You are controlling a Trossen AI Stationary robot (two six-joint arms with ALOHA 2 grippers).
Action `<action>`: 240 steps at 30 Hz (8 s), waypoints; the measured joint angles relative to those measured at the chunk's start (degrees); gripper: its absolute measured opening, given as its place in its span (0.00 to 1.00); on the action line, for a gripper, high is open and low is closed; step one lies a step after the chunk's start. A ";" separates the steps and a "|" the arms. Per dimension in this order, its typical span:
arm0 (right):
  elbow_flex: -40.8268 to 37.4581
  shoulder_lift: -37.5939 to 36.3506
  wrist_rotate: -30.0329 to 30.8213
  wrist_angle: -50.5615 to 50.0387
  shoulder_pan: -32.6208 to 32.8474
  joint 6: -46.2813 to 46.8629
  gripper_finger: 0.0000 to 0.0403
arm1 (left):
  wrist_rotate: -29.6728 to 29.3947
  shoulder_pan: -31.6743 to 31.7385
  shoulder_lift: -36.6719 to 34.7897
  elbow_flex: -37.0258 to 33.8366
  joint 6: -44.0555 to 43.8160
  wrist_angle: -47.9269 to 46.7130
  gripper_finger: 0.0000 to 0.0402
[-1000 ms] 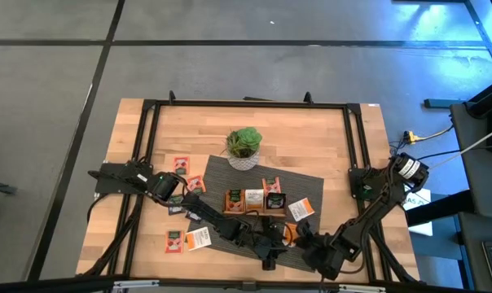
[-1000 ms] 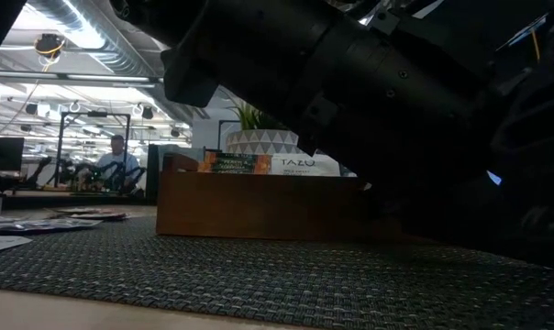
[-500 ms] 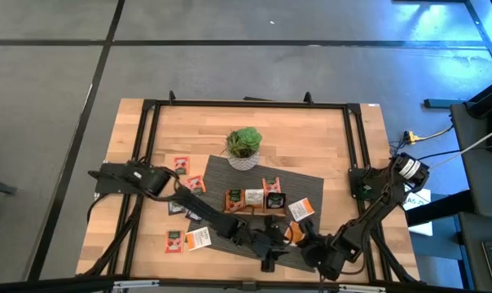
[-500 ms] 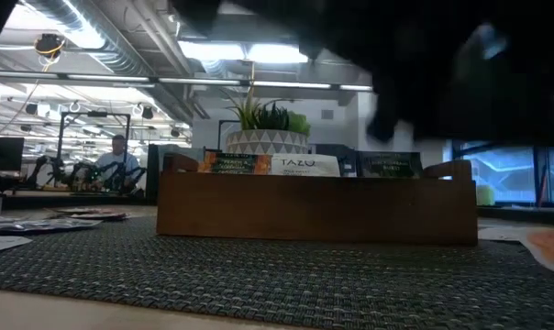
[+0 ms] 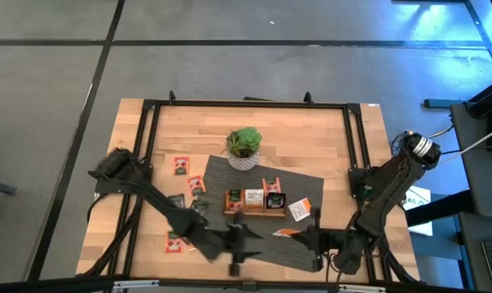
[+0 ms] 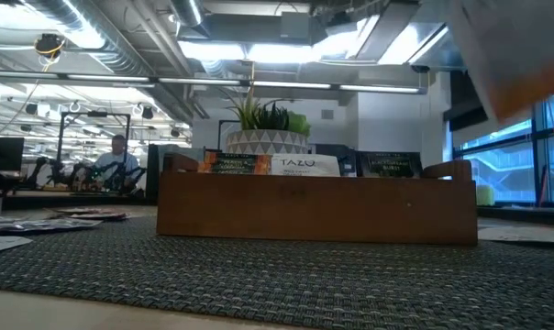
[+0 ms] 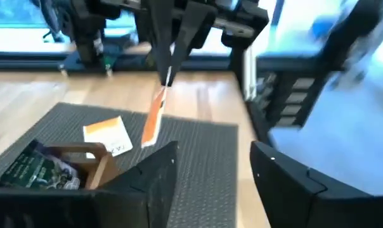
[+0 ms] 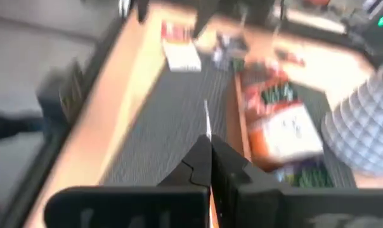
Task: Pick & Place Tea
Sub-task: Put the white tea bag into the middle of the wooden organizer
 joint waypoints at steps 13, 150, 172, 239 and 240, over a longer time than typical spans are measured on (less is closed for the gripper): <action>-7.36 4.61 -9.21 45.04 -14.01 -18.71 0.00 | -0.77 -8.64 -7.23 -24.65 1.90 35.04 0.47; -17.98 -9.88 -29.87 -20.88 -16.82 52.29 0.52 | 11.68 -2.90 -0.28 -10.68 -20.11 8.92 0.48; -23.45 -9.88 -33.67 -13.49 -16.80 51.67 0.36 | 11.66 -2.90 -0.30 -10.68 -20.08 8.56 0.47; -0.90 4.47 34.21 21.08 -3.49 -0.24 0.02 | -9.81 2.84 4.88 -10.70 7.18 38.66 0.48; -0.90 4.99 34.21 23.04 -3.79 -1.70 0.02 | -9.56 3.61 4.88 -10.70 6.08 38.65 0.48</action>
